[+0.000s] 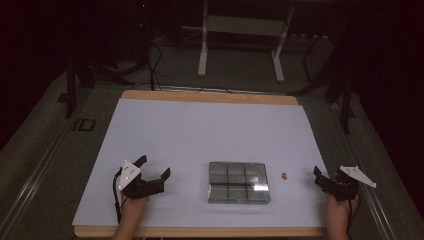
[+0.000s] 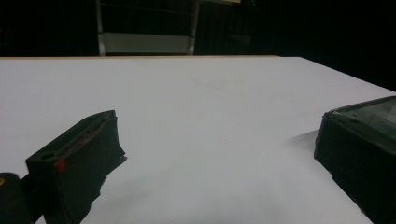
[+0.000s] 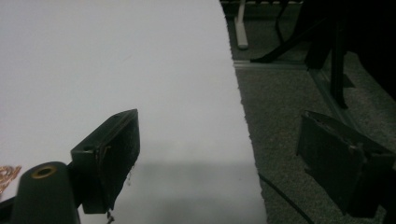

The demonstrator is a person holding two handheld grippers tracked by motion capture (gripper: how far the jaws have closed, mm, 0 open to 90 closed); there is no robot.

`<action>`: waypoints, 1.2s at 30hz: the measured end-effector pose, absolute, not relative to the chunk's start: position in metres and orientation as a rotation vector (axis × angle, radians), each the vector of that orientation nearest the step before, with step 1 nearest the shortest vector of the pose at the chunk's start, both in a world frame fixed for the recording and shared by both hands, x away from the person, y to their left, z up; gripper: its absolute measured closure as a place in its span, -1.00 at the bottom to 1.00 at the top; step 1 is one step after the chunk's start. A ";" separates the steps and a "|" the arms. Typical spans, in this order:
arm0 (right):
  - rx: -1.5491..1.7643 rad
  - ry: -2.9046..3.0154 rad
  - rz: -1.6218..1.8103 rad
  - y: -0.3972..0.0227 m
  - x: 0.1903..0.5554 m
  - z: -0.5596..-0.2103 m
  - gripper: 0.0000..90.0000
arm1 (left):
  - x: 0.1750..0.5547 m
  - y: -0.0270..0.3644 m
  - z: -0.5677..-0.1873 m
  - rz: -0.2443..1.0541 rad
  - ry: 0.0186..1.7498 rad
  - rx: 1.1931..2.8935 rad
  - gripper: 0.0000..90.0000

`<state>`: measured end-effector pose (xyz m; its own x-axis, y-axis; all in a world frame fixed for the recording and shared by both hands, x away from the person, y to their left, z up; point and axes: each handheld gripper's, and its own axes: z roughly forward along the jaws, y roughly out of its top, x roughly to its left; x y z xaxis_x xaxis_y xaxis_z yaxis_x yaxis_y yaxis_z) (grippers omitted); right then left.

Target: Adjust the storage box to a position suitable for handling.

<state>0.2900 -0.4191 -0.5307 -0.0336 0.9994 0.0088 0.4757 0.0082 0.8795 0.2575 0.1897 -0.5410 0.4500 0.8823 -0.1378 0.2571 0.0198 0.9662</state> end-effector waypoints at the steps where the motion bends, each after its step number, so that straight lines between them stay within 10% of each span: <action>1: 1.554 1.601 0.957 -0.419 0.291 -0.531 -0.67 | 0.258 0.190 -0.541 0.658 1.047 1.514 -0.98; 36: 1.439 1.727 1.194 -0.401 0.286 -0.503 -0.72 | 0.260 0.166 -0.517 0.514 1.013 1.553 -0.98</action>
<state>0.2863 -0.4007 -0.5033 -0.2435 0.9644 0.1036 0.4370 0.0137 0.8993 0.2600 0.1665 -0.5172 0.5311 0.8224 -0.2039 0.3215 0.0270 0.9465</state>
